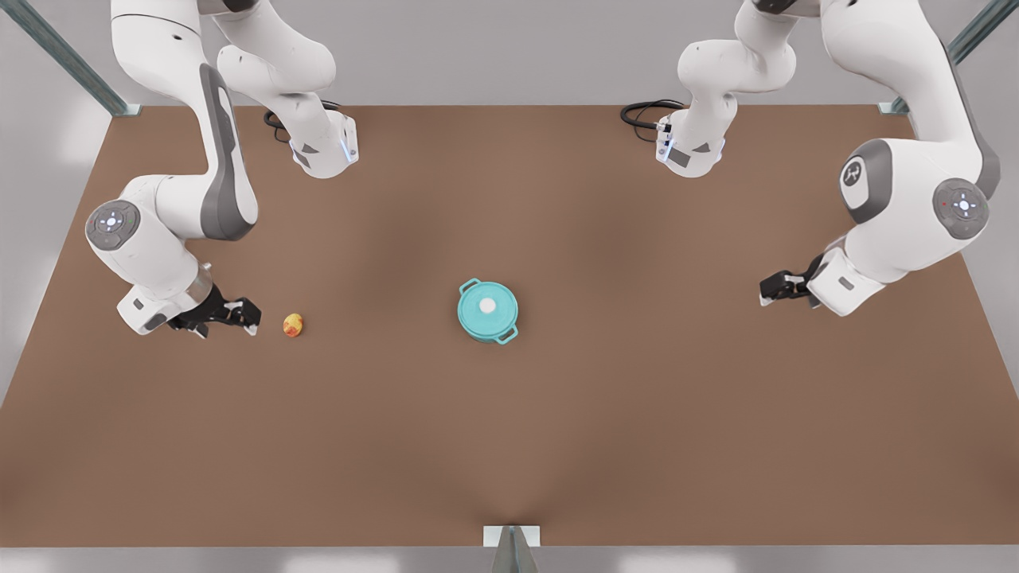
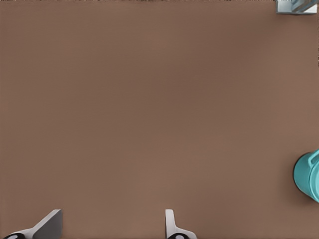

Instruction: Open the pot lid and put the potato into the pot

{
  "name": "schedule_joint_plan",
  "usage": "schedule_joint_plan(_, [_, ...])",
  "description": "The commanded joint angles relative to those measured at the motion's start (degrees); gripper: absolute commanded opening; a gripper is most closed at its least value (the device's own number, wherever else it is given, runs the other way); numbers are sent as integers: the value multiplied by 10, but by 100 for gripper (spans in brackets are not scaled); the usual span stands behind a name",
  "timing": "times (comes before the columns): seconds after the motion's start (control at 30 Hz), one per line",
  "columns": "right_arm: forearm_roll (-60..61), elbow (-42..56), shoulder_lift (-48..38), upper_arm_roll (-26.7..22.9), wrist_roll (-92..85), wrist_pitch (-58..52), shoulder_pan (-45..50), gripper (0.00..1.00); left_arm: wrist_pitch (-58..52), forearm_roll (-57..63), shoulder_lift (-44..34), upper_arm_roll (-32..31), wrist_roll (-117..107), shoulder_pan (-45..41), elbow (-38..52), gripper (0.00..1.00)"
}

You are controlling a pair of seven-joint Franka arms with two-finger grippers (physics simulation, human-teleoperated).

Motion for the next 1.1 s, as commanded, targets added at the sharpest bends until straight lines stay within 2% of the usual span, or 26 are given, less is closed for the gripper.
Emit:
schedule_joint_plan(0.0, [0, 0, 0, 0, 8, 20, 0, 100, 16, 1, -1, -3, 9, -3, 1, 100])
schedule_joint_plan(0.07, [0, 0, 0, 0, 7, 20, 0, 100, 15, 1, 0, -11, 15, -6, 6, 100])
schedule_joint_plan(0.1, [0, 0, 1, 0, 7, 19, 0, 100, 21, 4, 10, -36, 9, -10, 6, 100])
schedule_joint_plan(0.13, [0, 0, 1, 0, 6, 15, 0, 100, 20, 26, 26, -66, -15, -43, 6, 100])
schedule_joint_plan(0.17, [0, -1, 1, 0, 7, 10, 0, 100, 20, 48, 30, -95, -180, -107, 26, 100])
schedule_joint_plan(0.2, [0, -1, 7, 0, 11, -3, 0, 100, 12, 68, 53, -104, -285, -157, 70, 100])
schedule_joint_plan(0.27, [-13, 1, 16, 1, 12, -7, 4, 100, 13, 69, 148, -108, -541, -277, 162, 100])
schedule_joint_plan(0.3, [-15, 1, 20, 1, 7, -7, 11, 100, 15, 70, 214, -107, -627, -311, 219, 100])
schedule_joint_plan(0.37, [-9, 0, 24, 0, 15, -9, 18, 100, 21, 70, 255, -108, -673, -339, 231, 100])
schedule_joint_plan(0.4, [-9, 0, 25, 3, 50, -28, 22, 100, 76, 71, 279, -105, -706, -340, 234, 100])
schedule_joint_plan(0.47, [-9, -9, 33, 3, 68, -28, 34, 100, 85, 71, 300, -102, -717, -340, 232, 100])
schedule_joint_plan(0.5, [41, -18, 44, 3, 73, -24, 31, 100, 94, 71, 313, -103, -734, -341, 230, 100])
schedule_joint_plan(0.57, [64, -46, 49, -1, 85, -21, 12, 100, 150, 96, 324, -103, -755, -361, 216, 100])
schedule_joint_plan(0.6, [64, -60, 52, -2, 84, -18, 9, 100, 231, 121, 310, -104, -758, -368, 138, 100])
schedule_joint_plan(0.67, [64, -107, 52, -1, 74, 42, -3, 100, 248, 123, 314, -104, -757, -382, 131, 100])
schedule_joint_plan(0.73, [64, -118, 58, -2, 75, 45, -11, 99, 251, 139, 315, -107, -757, -386, 117, 100])
schedule_joint_plan(0.83, [64, -166, 60, -1, 76, 133, -10, 99, 258, 143, 315, -106, -758, -395, 121, 100])
schedule_joint_plan(1.07, [51, -171, 109, 3, 27, 193, -5, 100, 294, 152, 332, -103, -758, -396, 117, 100])
